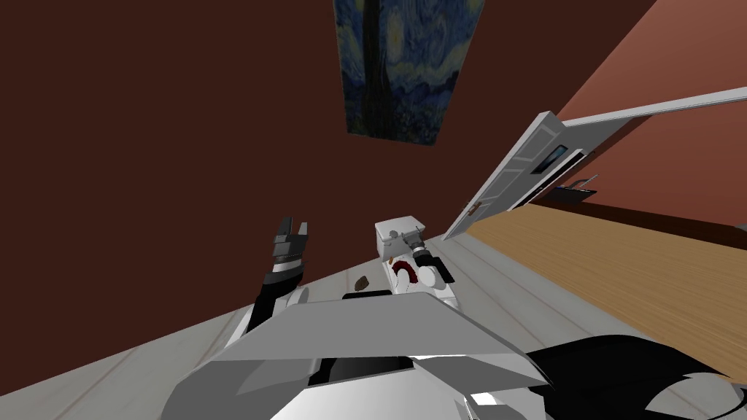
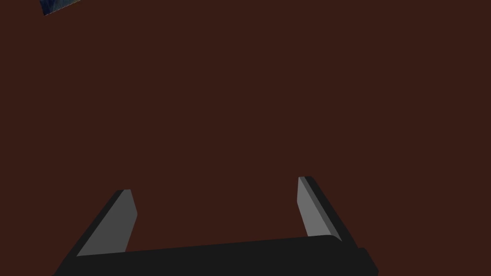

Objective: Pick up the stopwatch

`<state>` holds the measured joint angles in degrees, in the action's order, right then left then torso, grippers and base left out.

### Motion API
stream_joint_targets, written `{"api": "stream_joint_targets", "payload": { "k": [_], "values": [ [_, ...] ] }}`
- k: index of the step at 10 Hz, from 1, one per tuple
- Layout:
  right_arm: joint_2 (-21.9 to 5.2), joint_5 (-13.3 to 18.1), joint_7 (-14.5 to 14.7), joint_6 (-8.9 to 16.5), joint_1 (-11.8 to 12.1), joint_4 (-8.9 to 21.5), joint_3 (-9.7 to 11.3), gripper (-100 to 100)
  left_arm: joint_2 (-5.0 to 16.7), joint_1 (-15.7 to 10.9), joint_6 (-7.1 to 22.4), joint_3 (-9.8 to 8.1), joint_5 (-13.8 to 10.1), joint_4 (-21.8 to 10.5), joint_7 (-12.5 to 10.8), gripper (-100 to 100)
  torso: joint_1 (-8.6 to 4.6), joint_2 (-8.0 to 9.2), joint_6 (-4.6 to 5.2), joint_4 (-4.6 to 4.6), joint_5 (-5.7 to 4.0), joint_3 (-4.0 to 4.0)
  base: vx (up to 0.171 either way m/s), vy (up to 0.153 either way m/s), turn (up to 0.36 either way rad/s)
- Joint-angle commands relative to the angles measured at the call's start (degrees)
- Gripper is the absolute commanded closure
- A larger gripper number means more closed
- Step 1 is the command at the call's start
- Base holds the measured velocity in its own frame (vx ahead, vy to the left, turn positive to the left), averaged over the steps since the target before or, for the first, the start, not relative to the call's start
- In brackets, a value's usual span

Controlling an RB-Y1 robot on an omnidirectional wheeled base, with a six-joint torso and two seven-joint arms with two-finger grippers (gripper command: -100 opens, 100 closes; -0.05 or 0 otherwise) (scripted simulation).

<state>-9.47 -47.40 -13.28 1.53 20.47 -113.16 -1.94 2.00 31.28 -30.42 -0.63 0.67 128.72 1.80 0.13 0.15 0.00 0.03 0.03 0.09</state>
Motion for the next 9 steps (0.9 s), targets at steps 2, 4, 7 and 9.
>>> {"api": "stream_joint_targets", "payload": {
  "k": [2, 4, 7, 9],
  "values": [
    [-0.3, -2.8, -2.2, 2.3, -0.7, 3.2, -1.7, -100, 0.0, 0.0, 0.0, 0.0, 0.0, 0.0, 0.0, 0, -0.04, -0.04, -0.01, -0.01, -0.01, -0.02, -0.023, 0.022, -0.013],
    [-0.2, -6.6, -5.0, 5.6, -1.3, 6.4, -4.8, -100, 0.0, 0.0, 0.0, 0.0, 0.0, 0.0, 0.0, 0, -0.02, -0.05, 0.0, -0.01, -0.01, -0.03, -0.029, 0.035, -0.031],
    [0.1, -10.4, -8.1, 9.9, -2.0, 9.8, -8.1, -100, 0.0, 0.0, 0.0, 0.0, 0.0, 0.0, 0.0, 0, -0.03, -0.06, 0.0, -0.01, -0.01, -0.03, -0.025, 0.028, -0.021],
    [0.2, -13.2, -9.6, 12.3, -2.4, 11.6, -9.8, -100, 0.0, 0.0, 0.0, 0.0, 0.0, 0.0, 0.0, 0, -0.02, -0.06, -0.01, -0.01, 0.0, -0.03, -0.016, 0.029, -0.013]
  ]
}}
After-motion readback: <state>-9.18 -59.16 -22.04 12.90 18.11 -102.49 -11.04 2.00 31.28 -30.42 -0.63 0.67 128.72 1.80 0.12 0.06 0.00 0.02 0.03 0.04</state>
